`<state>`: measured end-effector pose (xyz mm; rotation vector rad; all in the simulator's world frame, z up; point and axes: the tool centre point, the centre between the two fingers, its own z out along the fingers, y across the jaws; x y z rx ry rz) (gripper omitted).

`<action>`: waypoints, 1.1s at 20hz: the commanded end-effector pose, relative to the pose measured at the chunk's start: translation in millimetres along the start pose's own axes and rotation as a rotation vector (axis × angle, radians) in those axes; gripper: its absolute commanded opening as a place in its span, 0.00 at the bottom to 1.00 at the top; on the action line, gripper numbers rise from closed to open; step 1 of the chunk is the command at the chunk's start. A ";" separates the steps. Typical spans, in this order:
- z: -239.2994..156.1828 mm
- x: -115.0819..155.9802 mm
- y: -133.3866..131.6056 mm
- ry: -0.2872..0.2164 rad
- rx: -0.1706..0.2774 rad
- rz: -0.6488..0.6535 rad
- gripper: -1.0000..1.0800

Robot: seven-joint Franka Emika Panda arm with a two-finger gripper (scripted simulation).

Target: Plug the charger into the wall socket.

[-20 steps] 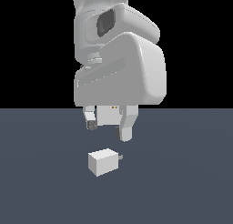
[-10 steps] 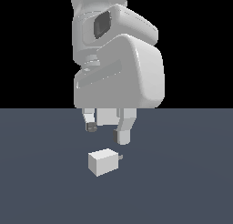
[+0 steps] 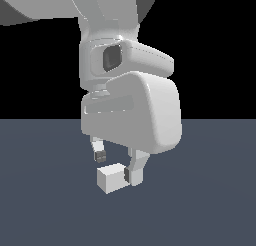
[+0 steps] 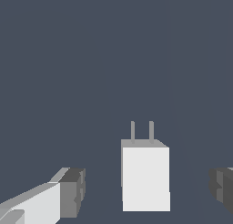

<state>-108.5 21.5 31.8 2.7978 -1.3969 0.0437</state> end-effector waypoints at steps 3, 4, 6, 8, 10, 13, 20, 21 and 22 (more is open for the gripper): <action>15.8 -0.4 0.0 0.000 0.000 0.001 0.96; 17.6 -0.4 -0.1 0.000 0.000 0.001 0.96; 19.8 -0.5 -0.2 0.000 0.000 0.001 0.96; 20.0 -0.5 -0.2 0.000 0.000 0.001 0.00; 20.0 -0.5 -0.2 0.000 0.000 0.001 0.00; 20.0 -0.5 -0.2 0.000 0.000 0.001 0.00; 19.5 -0.4 -0.4 0.000 0.001 -0.003 0.00; 19.3 -0.1 -0.3 0.000 0.001 -0.006 0.00; 19.0 0.3 -0.2 0.000 0.001 -0.011 0.00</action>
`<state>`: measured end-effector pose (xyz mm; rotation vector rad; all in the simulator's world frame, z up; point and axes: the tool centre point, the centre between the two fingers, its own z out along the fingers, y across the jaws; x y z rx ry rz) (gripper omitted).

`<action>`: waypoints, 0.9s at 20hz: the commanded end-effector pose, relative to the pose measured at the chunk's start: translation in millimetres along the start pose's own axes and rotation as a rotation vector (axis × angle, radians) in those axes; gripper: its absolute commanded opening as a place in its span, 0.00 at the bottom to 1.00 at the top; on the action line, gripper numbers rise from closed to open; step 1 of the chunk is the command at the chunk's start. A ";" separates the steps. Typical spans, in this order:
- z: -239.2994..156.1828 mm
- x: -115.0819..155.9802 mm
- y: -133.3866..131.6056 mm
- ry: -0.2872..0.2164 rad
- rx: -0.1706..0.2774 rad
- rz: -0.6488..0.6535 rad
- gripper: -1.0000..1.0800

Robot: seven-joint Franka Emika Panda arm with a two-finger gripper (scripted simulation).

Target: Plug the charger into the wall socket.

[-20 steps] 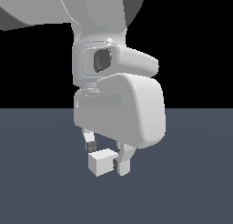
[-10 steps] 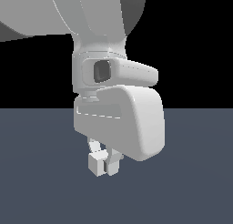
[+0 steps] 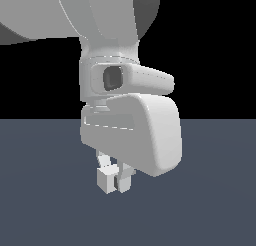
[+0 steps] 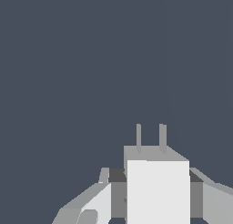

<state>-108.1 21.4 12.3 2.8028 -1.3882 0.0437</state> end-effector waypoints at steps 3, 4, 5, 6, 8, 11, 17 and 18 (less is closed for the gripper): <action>-2.1 2.4 0.4 0.000 0.001 -0.029 0.00; -2.8 3.3 0.6 0.000 0.001 -0.039 0.00; -3.6 4.3 0.7 0.001 0.002 -0.051 0.00; -4.5 5.3 0.9 0.001 0.002 -0.065 0.00; -6.6 7.8 1.3 0.001 0.003 -0.096 0.00; -10.5 12.5 1.7 0.001 0.005 -0.153 0.00; -20.6 24.5 1.6 0.002 0.009 -0.302 0.00; -22.4 26.7 1.3 0.002 0.010 -0.329 0.00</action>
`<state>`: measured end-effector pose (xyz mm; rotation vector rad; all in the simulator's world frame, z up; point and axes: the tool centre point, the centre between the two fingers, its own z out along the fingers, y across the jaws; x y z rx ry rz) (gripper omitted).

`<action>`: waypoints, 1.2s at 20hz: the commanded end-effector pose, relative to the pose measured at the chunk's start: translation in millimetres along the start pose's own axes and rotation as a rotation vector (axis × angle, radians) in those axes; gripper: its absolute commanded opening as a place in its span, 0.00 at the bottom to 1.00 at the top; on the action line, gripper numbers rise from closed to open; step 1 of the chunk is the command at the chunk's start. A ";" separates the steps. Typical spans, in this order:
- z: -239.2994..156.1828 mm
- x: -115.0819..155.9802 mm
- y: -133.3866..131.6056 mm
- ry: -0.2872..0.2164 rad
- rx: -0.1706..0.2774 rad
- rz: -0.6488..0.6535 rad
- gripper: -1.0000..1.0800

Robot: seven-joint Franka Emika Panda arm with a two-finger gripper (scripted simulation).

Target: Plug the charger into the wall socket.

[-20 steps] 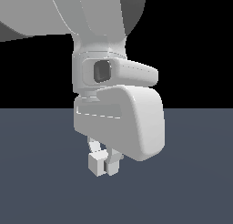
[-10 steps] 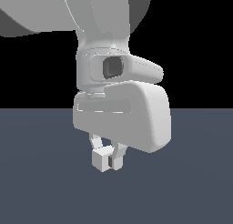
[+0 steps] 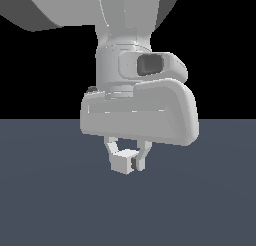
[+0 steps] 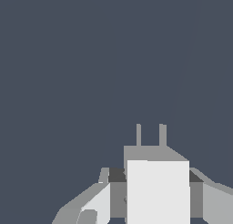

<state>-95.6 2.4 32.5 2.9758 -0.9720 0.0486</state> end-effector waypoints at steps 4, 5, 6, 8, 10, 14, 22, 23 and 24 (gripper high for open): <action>-10.2 12.0 1.7 0.001 0.004 -0.148 0.00; -12.0 14.2 1.8 0.001 0.005 -0.175 0.00; -13.7 16.3 1.8 0.001 0.006 -0.201 0.00; -17.3 20.6 1.7 0.001 0.008 -0.254 0.00; -20.9 24.9 1.3 0.002 0.009 -0.307 0.00; -28.0 33.3 -0.2 0.002 0.012 -0.413 0.00; -42.2 49.3 -6.0 0.001 0.019 -0.624 0.00; -44.0 51.3 -7.1 0.001 0.020 -0.651 0.00; -45.7 53.1 -8.1 0.001 0.021 -0.678 0.00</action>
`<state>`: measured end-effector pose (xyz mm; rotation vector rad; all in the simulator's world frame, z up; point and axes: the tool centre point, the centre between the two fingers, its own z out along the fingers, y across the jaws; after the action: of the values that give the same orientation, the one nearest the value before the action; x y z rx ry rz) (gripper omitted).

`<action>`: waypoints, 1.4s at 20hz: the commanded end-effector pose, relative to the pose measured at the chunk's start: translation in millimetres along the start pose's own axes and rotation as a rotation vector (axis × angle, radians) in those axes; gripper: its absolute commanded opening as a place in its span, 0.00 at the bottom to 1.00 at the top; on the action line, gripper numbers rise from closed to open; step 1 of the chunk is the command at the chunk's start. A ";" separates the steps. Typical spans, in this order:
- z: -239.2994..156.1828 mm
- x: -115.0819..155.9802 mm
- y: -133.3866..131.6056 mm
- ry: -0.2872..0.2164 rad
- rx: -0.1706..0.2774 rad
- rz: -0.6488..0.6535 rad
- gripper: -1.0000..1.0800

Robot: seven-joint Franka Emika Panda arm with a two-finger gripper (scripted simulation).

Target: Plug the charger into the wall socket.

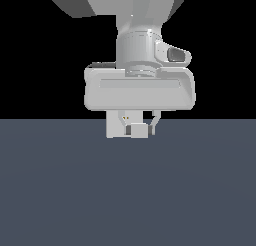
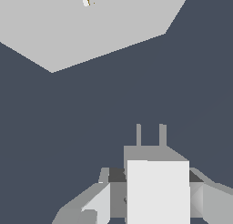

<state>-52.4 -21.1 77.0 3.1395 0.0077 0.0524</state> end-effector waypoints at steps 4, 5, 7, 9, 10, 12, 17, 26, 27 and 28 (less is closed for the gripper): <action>-9.5 11.6 0.6 0.000 0.005 -0.143 0.00; -11.0 13.4 0.5 0.000 0.006 -0.166 0.00; -13.6 16.7 0.2 0.000 0.007 -0.206 0.00; -15.9 19.6 -0.3 -0.001 0.009 -0.242 0.00; -16.9 20.9 -0.5 -0.001 0.009 -0.258 0.00; -18.7 23.1 -1.0 -0.001 0.011 -0.286 0.00; -21.5 26.7 -2.2 -0.001 0.012 -0.331 0.00; -22.0 27.6 -2.7 -0.001 0.013 -0.341 0.00; -22.0 28.2 -2.9 -0.001 0.013 -0.341 0.00; -21.9 29.1 -3.3 -0.001 0.013 -0.341 0.00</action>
<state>-25.0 -18.1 99.8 3.0999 0.5410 0.0484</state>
